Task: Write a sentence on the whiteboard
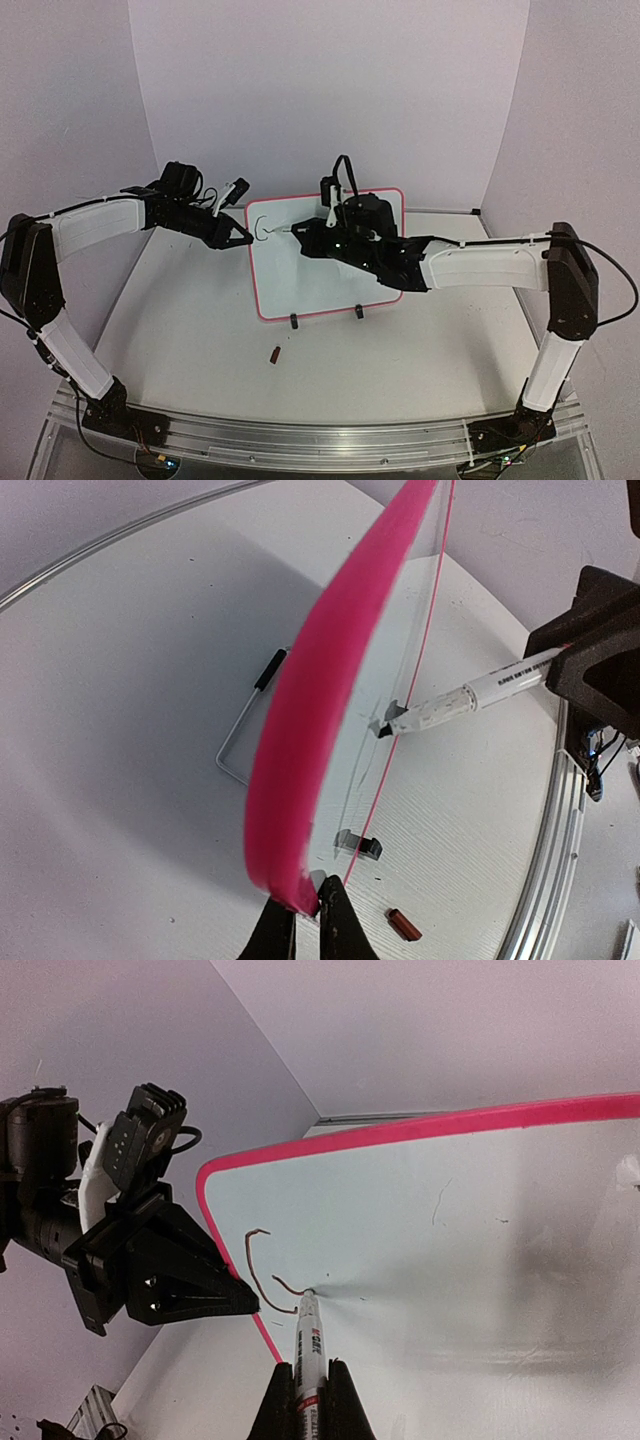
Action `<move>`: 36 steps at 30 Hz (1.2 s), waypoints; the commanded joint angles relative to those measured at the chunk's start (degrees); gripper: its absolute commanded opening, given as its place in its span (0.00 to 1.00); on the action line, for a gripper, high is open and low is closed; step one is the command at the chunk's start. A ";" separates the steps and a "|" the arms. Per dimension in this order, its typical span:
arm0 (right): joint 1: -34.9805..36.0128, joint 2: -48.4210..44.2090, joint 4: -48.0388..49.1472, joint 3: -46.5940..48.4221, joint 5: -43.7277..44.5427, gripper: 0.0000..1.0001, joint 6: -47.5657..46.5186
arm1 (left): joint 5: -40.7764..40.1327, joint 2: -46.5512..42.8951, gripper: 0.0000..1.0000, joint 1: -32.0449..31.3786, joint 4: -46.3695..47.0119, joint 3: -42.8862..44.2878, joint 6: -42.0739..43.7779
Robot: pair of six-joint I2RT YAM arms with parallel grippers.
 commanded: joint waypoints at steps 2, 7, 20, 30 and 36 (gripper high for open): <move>-0.37 -3.11 1.44 -0.96 1.94 0.00 -0.58 | -3.52 -0.72 0.00 -0.18 -0.43 0.52 2.30; -0.39 -3.21 2.57 0.38 -5.84 0.00 -1.99 | -3.59 -0.81 0.00 -0.15 -0.47 0.49 2.27; -0.15 -1.32 1.09 2.06 -7.18 0.00 -2.14 | -3.62 -0.59 0.00 -0.20 -0.47 0.54 2.30; -0.10 0.18 -0.55 3.94 -3.65 0.00 -1.89 | -3.69 -0.58 0.00 -0.17 -0.55 0.53 2.37; -0.12 1.39 -1.47 5.09 -3.50 0.00 -1.60 | -3.69 -0.59 0.00 -0.18 -0.56 0.55 2.38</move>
